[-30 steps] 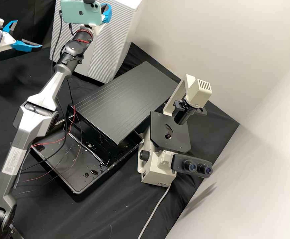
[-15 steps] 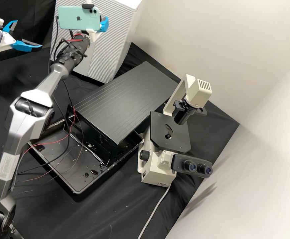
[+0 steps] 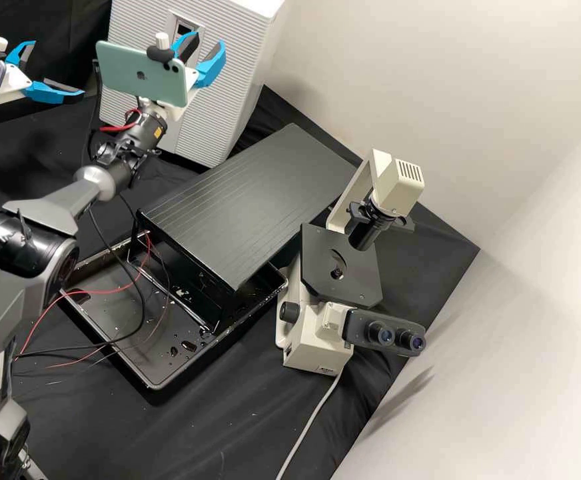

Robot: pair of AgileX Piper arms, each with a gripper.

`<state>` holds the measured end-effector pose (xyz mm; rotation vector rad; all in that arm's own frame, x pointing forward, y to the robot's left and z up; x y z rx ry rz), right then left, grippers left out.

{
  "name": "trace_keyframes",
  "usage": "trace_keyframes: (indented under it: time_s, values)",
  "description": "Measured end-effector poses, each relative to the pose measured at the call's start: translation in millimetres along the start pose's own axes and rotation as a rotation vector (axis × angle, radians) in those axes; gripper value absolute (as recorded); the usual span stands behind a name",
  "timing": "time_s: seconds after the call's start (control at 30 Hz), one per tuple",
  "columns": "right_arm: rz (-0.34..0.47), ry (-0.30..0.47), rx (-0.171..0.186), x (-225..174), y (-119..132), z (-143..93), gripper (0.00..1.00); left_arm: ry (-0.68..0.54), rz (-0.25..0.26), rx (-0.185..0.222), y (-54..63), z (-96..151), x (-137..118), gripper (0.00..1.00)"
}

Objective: Close the incubator door

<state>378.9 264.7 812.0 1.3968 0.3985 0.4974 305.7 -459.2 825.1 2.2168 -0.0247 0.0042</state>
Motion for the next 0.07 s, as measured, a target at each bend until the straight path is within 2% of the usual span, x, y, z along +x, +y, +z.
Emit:
trace_keyframes:
  time_s: [0.07]
  values:
    - [0.000,0.003,0.032,-8.6,3.3,3.2,1.00,0.000,0.000,0.000,0.0,0.0,0.0,1.00]
